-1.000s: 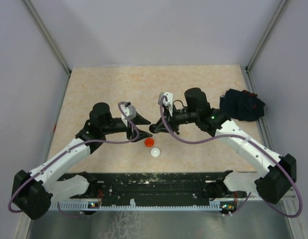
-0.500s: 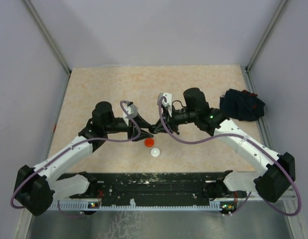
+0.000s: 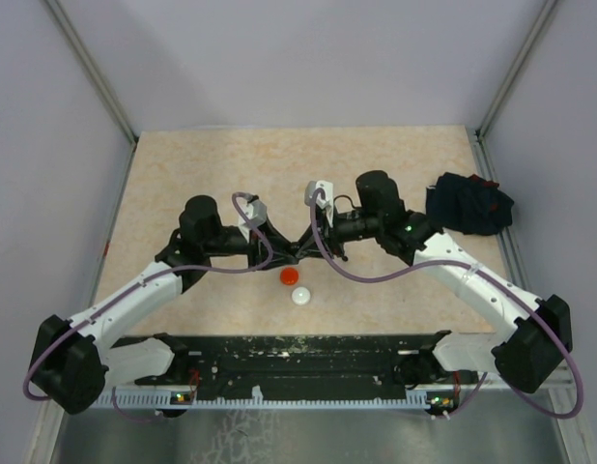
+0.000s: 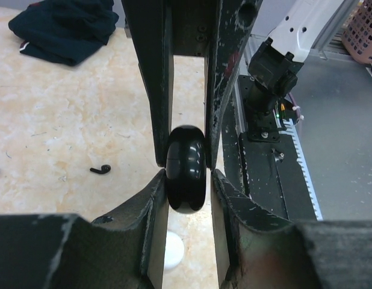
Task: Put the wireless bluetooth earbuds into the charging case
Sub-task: Pick up the charging case at the center of the board, then open the charging case.
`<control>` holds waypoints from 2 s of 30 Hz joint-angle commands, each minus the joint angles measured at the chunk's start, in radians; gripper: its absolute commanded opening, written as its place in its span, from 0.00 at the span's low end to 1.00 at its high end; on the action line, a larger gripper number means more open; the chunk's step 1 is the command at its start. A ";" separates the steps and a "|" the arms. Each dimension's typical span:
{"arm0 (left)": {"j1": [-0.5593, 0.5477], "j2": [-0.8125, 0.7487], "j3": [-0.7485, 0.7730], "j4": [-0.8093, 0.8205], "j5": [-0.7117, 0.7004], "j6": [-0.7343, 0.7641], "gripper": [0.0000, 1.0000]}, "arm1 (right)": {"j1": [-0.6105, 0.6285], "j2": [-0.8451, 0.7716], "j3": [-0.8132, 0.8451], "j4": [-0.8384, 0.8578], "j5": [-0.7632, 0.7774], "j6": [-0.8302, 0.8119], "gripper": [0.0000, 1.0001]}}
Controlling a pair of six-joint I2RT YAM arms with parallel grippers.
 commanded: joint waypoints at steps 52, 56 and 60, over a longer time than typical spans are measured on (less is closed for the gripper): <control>-0.003 0.009 0.046 -0.069 0.080 0.077 0.00 | 0.052 0.018 0.100 -0.135 0.012 -0.083 0.23; -0.002 0.001 0.045 -0.069 0.086 0.082 0.00 | 0.051 -0.013 0.089 -0.138 0.067 -0.089 0.28; -0.002 0.001 0.047 -0.069 0.096 0.083 0.00 | 0.051 -0.028 0.080 -0.134 0.095 -0.085 0.32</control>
